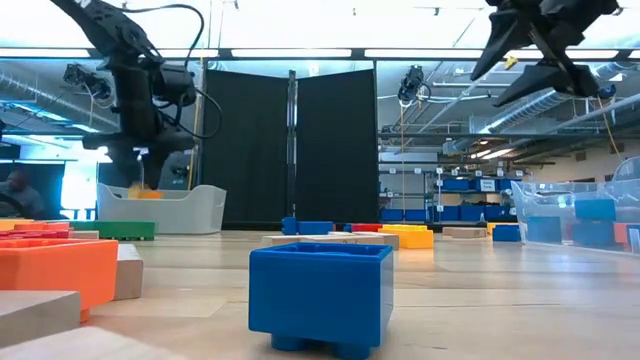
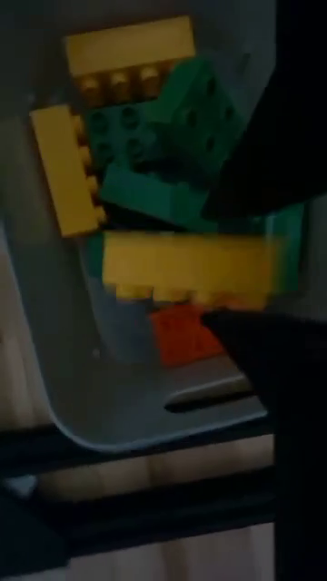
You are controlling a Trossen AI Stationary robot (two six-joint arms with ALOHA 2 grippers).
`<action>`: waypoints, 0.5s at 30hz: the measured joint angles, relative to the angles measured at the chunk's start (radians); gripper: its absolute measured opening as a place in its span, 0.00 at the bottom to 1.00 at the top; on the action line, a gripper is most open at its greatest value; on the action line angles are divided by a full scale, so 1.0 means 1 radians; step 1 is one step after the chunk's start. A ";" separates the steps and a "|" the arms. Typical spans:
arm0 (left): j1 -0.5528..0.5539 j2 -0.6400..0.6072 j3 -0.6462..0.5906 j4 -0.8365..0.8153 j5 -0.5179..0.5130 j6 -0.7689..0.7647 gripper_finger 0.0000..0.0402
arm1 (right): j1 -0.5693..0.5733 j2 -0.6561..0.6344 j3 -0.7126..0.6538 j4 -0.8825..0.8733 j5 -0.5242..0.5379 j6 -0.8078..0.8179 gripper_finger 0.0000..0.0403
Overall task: Sort blocks by size
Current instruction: Put the large yellow game piece into the gray bin, then put the small blue game piece into the transparent bin
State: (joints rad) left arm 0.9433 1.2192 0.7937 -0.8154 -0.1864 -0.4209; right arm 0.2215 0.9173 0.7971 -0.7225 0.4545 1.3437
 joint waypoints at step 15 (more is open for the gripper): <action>-0.001 0.025 0.120 0.056 -0.030 0.259 0.75 | -0.070 0.033 0.000 0.178 0.056 -0.208 0.59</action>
State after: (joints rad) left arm 0.9428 1.2438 0.9139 -0.7596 -0.2165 -0.1622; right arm 0.1517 0.9507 0.7971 -0.5449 0.5107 1.1359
